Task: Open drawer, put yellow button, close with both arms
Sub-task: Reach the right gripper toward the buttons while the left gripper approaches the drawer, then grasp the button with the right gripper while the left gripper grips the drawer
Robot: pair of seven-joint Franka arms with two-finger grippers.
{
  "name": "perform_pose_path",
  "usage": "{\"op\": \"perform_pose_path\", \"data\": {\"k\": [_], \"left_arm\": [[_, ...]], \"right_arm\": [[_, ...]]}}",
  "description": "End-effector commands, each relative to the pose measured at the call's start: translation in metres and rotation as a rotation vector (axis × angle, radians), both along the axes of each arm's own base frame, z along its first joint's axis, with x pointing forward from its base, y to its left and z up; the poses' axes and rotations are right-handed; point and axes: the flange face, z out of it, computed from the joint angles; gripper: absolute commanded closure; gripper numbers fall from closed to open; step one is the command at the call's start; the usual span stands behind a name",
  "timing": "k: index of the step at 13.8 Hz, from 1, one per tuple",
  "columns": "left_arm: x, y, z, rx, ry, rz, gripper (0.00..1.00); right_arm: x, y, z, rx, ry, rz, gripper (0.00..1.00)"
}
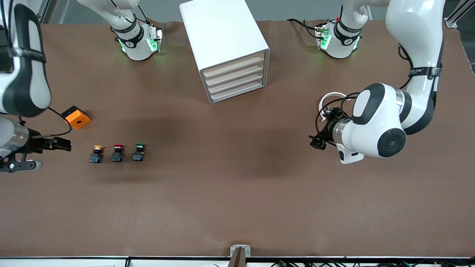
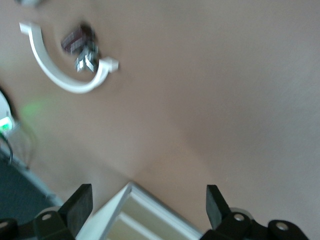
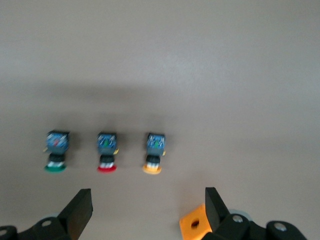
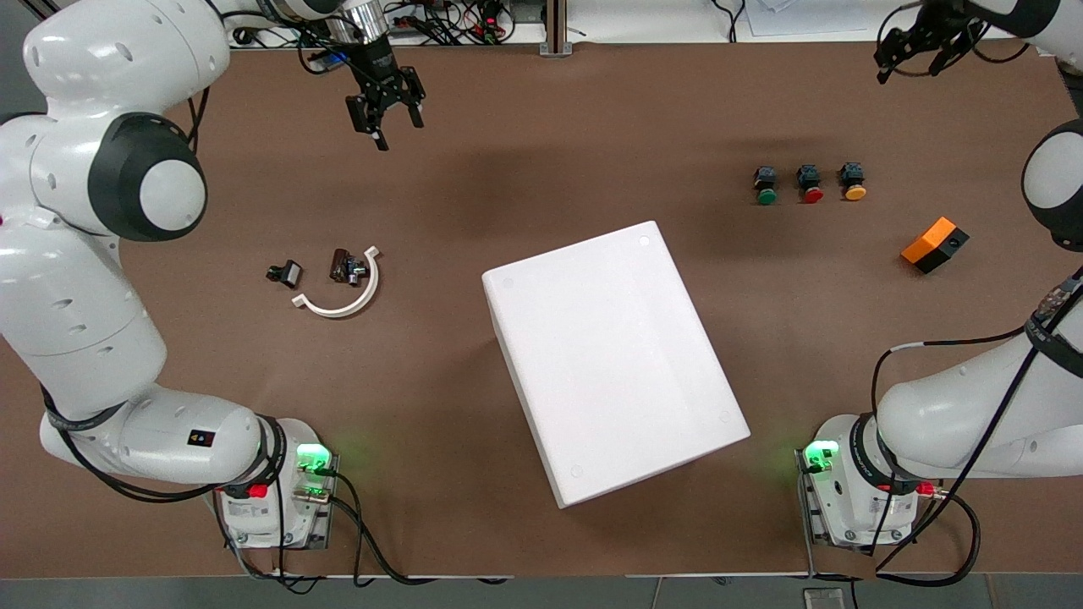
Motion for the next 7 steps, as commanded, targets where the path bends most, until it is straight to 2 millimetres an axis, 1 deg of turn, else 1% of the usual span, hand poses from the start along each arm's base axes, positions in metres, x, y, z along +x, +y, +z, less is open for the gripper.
{"op": "perform_pose_path", "data": {"k": [1,2,3,5,6,7], "left_arm": [[-0.015,-0.043,-0.007,0.042,0.087,0.081,0.00],[-0.020,-0.055,-0.013,0.056,0.138,0.144,0.00],[-0.027,-0.072,-0.015,0.049,0.184,0.194,0.00],[-0.041,-0.095,-0.022,0.069,0.275,0.247,0.00],[-0.049,-0.110,-0.023,0.072,0.319,0.276,0.00],[-0.057,-0.125,-0.028,0.083,0.367,0.307,0.00]], "right_arm": [[-0.020,-0.009,-0.044,-0.011,-0.036,0.026,0.00],[-0.020,-0.009,-0.062,-0.008,-0.022,0.027,0.00],[-0.019,-0.009,-0.078,-0.005,-0.006,0.028,0.00],[-0.015,-0.013,-0.113,-0.002,-0.003,0.027,0.00],[-0.016,-0.017,-0.126,0.002,0.011,0.021,0.00],[-0.017,-0.018,-0.135,0.004,0.023,0.018,0.00]]}}
